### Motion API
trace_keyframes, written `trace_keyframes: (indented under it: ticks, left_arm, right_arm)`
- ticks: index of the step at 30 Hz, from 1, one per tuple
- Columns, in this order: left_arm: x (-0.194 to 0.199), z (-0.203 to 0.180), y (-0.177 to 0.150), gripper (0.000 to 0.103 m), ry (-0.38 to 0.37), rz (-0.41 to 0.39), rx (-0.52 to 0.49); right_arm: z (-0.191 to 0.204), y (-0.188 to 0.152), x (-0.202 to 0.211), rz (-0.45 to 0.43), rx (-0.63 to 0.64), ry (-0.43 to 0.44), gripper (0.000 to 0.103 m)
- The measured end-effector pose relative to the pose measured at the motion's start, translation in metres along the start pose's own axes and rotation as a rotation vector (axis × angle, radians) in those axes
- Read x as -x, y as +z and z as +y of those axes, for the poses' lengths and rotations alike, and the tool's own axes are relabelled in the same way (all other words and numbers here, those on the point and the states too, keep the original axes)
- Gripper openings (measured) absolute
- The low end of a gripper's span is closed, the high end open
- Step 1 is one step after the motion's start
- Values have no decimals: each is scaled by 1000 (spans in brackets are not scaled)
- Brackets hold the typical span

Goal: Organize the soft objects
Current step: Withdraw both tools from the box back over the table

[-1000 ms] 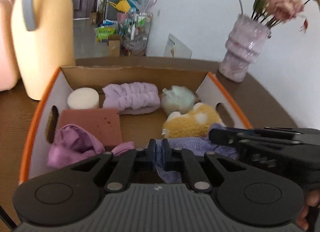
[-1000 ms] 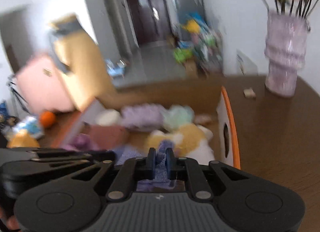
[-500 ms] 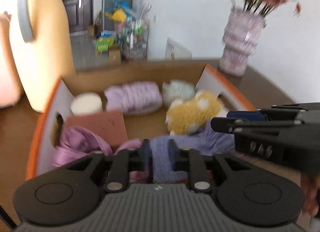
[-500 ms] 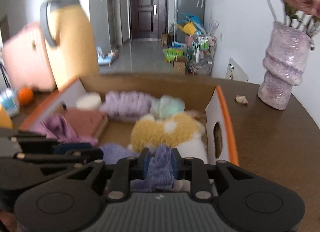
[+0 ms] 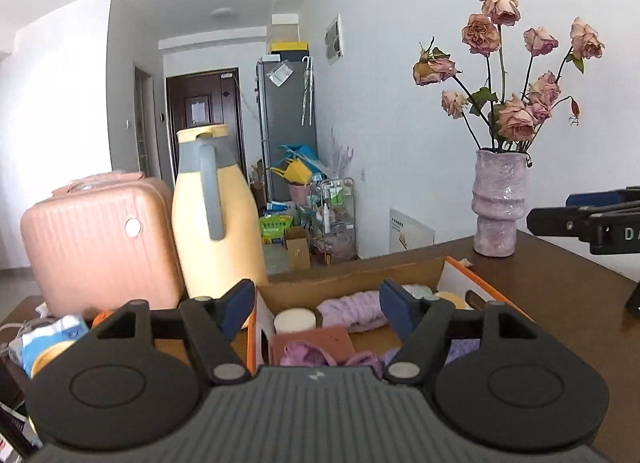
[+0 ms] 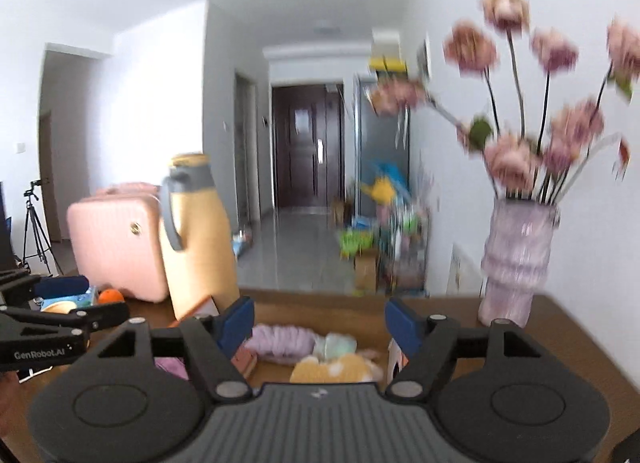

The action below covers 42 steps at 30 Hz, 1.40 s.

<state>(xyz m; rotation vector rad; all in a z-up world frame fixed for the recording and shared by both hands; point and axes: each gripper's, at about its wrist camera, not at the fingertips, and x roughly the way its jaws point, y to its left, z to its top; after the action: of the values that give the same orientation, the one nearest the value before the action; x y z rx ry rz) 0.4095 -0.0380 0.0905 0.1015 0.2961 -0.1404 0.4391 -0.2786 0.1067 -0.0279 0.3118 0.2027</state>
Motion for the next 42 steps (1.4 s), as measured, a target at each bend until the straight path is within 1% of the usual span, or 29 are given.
trace_keyframes:
  ticks: [1, 6, 8, 11, 12, 14, 18, 21, 23, 25, 26, 29, 32, 35, 38, 42]
  left_arm:
    - [4, 0, 0, 71, 3, -1, 6]
    - [27, 0, 3, 73, 5, -17, 21]
    - [37, -2, 1, 73, 12, -22, 27]
    - [60, 0, -13, 74, 38, -25, 33]
    - [70, 0, -20, 76, 40, -32, 58]
    - [91, 0, -37, 76, 43, -28, 92]
    - [137, -6, -88, 79, 67, -19, 103]
    - [163, -8, -129, 79, 90, 43, 109]
    - [177, -8, -150, 79, 85, 98, 143]
    - [181, -11, -161, 79, 56, 154, 158]
    - [180, -12, -162, 79, 53, 162, 153]
    - [177, -18, -161, 79, 77, 144, 124]
    - [170, -24, -155, 79, 54, 140, 126]
    - [162, -30, -153, 79, 40, 151, 117]
    - [154, -33, -153, 79, 24, 165, 123]
    - [137, -38, -148, 79, -3, 176, 128]
  right_arm:
    - [3, -1, 8, -21, 16, 1, 74]
    - [14, 1, 32, -37, 20, 15, 75]
    - [16, 1, 42, -47, 15, 16, 75]
    - [16, -8, 52, -51, 0, 17, 76]
    - [16, -14, 58, -50, -7, 20, 78]
    - [19, -30, 74, -36, -20, 37, 78]
    - [26, -71, 115, -22, -28, 72, 81]
    - [32, -109, 152, -25, -17, 86, 84]
    - [36, -140, 175, -12, -26, 93, 84]
    - [38, -164, 190, 23, -32, 84, 84]
    - [37, -174, 194, 46, -45, 76, 84]
    - [36, -195, 197, 111, -58, 65, 84]
    - [35, -200, 194, 129, -60, 34, 84]
    - [33, -200, 193, 125, -88, 52, 84]
    - [32, -199, 186, 136, -83, 46, 84]
    - [26, -197, 172, 151, -111, 51, 82]
